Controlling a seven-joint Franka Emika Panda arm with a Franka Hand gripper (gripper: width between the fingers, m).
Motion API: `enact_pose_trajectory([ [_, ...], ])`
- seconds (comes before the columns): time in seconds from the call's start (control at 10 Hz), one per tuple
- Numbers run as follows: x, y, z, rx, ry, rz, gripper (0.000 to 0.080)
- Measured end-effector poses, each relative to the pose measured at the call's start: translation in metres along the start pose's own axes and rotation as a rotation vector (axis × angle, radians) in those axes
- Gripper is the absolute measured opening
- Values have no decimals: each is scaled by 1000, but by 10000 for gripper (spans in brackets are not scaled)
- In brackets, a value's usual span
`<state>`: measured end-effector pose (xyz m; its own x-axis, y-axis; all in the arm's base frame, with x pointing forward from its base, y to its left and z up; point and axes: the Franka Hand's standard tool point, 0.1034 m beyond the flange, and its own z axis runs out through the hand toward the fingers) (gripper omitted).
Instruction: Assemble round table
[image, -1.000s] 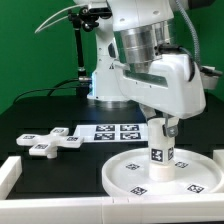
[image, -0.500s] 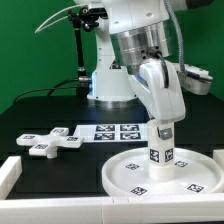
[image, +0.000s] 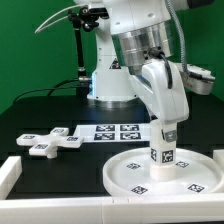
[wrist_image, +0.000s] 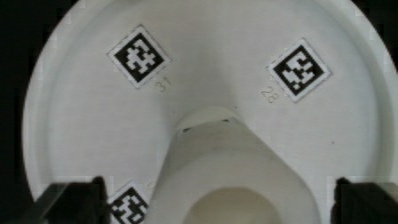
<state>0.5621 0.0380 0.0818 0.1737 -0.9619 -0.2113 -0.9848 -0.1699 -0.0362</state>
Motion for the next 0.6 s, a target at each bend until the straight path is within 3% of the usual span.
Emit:
enact_pose_trajectory([
  [0.6, 0, -1, 0, -1, 1, -503, 649],
])
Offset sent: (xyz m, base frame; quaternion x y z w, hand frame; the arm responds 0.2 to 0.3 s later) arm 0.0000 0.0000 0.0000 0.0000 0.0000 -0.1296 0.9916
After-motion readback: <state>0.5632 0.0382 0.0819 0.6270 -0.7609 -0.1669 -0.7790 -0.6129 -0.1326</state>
